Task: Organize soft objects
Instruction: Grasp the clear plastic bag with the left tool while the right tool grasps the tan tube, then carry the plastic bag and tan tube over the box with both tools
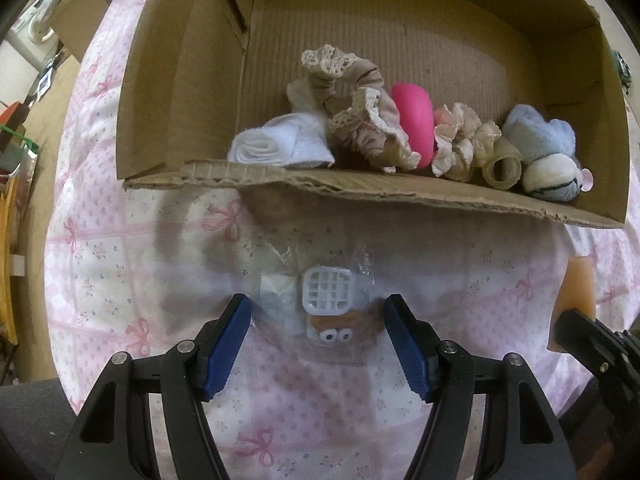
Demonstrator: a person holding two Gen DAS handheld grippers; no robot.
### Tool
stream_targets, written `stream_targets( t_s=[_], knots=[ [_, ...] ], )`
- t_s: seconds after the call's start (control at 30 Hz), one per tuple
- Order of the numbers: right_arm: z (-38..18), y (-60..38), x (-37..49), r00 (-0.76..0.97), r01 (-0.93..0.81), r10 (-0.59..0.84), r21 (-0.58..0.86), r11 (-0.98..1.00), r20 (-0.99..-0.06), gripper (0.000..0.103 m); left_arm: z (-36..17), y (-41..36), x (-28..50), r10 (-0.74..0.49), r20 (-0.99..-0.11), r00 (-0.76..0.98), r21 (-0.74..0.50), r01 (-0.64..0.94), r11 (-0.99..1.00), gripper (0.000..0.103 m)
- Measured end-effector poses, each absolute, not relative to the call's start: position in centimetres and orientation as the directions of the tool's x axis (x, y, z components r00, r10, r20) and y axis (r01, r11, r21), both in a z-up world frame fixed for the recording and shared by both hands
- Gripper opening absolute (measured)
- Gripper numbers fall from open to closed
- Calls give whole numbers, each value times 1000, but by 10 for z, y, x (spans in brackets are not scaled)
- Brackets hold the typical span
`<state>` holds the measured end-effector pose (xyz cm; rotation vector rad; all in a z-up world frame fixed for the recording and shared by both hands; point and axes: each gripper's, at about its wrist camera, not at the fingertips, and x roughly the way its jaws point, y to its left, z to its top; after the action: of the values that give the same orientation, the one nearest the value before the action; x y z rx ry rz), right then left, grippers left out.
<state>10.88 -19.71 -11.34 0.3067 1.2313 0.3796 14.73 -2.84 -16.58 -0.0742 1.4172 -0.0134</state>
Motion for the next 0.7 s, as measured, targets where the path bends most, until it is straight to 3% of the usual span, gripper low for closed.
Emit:
stream_targets(
  t_s=[0.03,0.13,0.2,0.23,0.7],
  knots=[
    [-113,-197,109,286,-117,439,424,898,-852,7,-167,-28,149,-53,-987,155,-59,-37,998,64],
    [-114,-194,110,290,-121,437,421,899,-851,7,-170,-23,144,-61,-989,135,-67,-39,997,38],
    [-113,-194,109,293,-124,431,413,902,-853,7,-176,-13,146,-73,-990,124,-81,-56,995,32],
    [-113,-193,109,294,-127,428,409,904,-855,7,-177,-11,146,-75,-990,121,-83,-64,995,22],
    [-112,-187,106,301,-154,405,375,914,-863,7,-155,10,125,-6,-985,174,-23,-100,995,19]
  ],
)
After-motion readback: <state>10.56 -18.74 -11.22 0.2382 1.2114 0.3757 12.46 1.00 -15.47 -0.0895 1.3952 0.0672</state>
